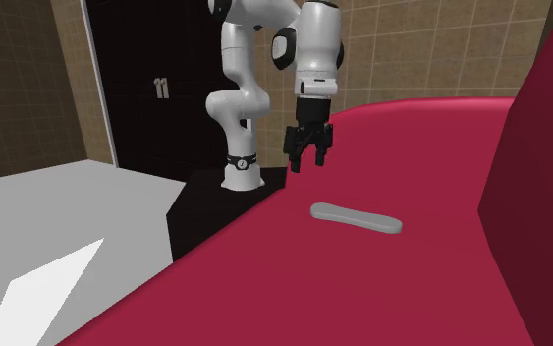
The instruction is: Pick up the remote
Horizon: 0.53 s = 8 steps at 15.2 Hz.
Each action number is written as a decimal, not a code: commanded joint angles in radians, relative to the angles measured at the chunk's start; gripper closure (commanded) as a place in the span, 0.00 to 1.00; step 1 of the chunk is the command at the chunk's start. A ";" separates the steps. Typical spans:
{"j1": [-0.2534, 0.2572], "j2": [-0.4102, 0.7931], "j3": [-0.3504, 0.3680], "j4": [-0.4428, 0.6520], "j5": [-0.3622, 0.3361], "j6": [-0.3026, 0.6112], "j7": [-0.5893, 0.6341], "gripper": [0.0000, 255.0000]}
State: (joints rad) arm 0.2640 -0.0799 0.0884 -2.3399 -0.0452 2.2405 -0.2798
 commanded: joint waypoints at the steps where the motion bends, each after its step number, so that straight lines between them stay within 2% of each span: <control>1: 0.017 0.059 0.017 0.018 -0.002 0.046 -0.012 0.00; 8: 0.074 0.266 0.070 0.129 -0.033 0.154 -0.048 0.00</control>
State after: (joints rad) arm 0.3305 0.1601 0.1515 -2.2240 -0.0733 2.3800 -0.3207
